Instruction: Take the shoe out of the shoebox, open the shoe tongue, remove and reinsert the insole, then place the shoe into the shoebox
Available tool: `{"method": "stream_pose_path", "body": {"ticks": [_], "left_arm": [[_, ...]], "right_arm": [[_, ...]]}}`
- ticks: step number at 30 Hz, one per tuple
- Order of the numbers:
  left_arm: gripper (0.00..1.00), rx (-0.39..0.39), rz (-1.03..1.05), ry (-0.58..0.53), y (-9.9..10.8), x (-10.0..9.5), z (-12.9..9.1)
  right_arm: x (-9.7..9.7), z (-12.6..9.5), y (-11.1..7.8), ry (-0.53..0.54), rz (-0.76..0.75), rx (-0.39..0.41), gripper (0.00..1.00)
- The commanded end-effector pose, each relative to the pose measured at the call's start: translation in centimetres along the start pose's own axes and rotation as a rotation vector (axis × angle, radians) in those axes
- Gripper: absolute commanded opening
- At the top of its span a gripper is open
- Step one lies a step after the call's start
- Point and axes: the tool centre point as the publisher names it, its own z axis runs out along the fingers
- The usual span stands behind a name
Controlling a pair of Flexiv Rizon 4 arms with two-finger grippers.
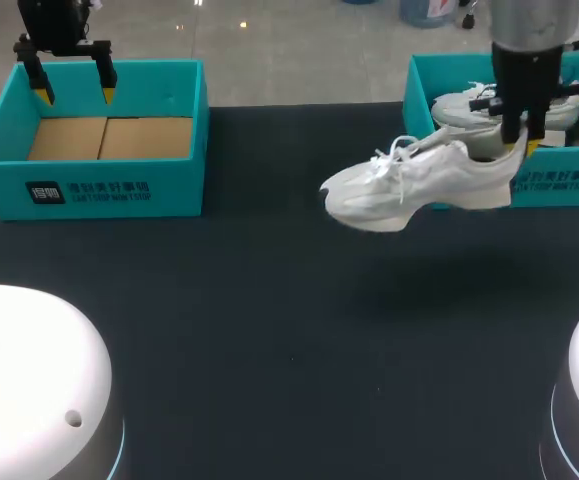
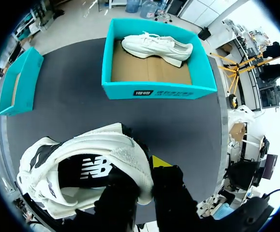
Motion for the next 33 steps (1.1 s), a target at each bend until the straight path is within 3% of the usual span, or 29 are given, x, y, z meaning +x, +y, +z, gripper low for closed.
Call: {"method": "stream_pose_path", "body": {"ticks": [1, 11, 17, 25, 33], "left_arm": [[1.00, 0.000, 0.000, 0.000, 0.0, 0.0, 0.0], [1.00, 0.000, 0.000, 0.000, 0.0, 0.0, 0.0], [1.00, 0.000, 0.000, 0.000, 0.0, 0.0, 0.0], [1.00, 0.000, 0.000, 0.000, 0.0, 0.0, 0.0], [1.00, 0.000, 0.000, 0.000, 0.0, 0.0, 0.0]], "right_arm": [[2.2, 0.0, -2.9, -0.022, 0.002, -0.067, 0.00], [8.3, 1.5, -8.1, -0.058, -0.052, -0.058, 0.00], [11.2, 2.5, -9.9, -0.043, -0.092, -0.030, 0.00], [13.5, 2.4, -10.8, -0.048, -0.096, -0.023, 0.00], [15.6, 3.0, -10.5, -0.073, -0.099, -0.074, 0.00]]}}
